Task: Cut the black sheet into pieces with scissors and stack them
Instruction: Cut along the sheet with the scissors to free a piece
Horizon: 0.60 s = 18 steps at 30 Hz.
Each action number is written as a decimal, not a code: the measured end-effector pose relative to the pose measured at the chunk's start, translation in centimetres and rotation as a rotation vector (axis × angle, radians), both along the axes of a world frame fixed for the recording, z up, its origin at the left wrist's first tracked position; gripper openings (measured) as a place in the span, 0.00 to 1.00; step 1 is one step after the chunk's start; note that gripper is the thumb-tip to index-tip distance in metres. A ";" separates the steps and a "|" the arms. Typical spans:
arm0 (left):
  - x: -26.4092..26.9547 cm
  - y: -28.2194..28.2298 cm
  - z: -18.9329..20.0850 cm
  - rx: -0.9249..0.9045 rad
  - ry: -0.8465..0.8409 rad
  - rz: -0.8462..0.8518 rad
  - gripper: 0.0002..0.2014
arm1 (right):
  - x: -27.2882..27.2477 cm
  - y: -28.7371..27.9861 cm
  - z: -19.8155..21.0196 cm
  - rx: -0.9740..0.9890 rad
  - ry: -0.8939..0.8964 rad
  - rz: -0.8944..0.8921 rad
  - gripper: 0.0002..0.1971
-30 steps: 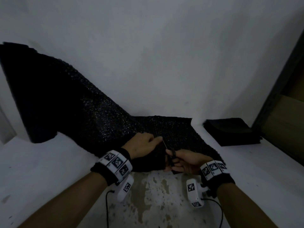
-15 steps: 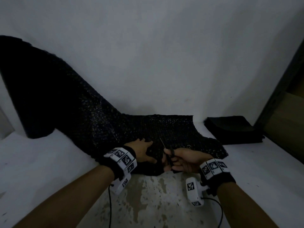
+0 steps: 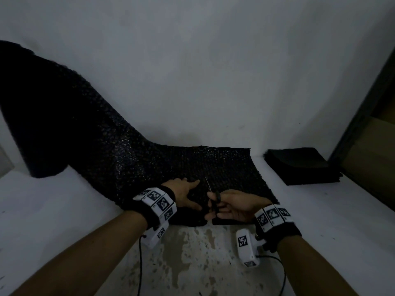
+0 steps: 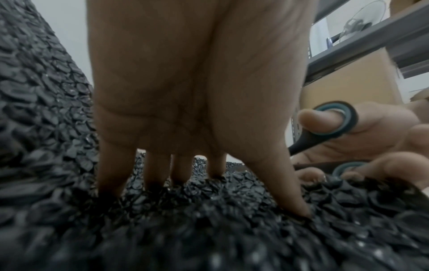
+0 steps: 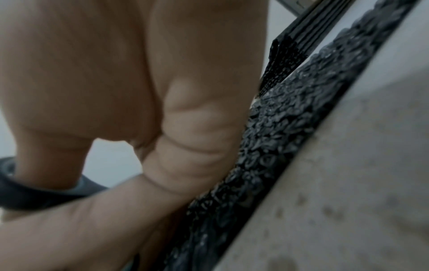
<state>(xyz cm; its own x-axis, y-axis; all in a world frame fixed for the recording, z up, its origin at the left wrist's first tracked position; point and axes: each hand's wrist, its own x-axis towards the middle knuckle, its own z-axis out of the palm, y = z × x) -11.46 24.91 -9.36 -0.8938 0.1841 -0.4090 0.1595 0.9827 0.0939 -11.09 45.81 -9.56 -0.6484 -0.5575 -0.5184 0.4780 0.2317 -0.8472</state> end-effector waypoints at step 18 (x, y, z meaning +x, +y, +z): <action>0.1 -0.6 -0.1 0.032 0.027 -0.010 0.52 | 0.6 -0.4 0.6 0.013 0.028 0.013 0.27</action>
<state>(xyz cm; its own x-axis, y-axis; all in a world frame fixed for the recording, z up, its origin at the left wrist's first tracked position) -11.32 24.35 -9.48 -0.9025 0.2056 -0.3785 0.1720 0.9777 0.1208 -10.49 45.39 -8.93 -0.6557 -0.5594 -0.5071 0.4510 0.2485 -0.8572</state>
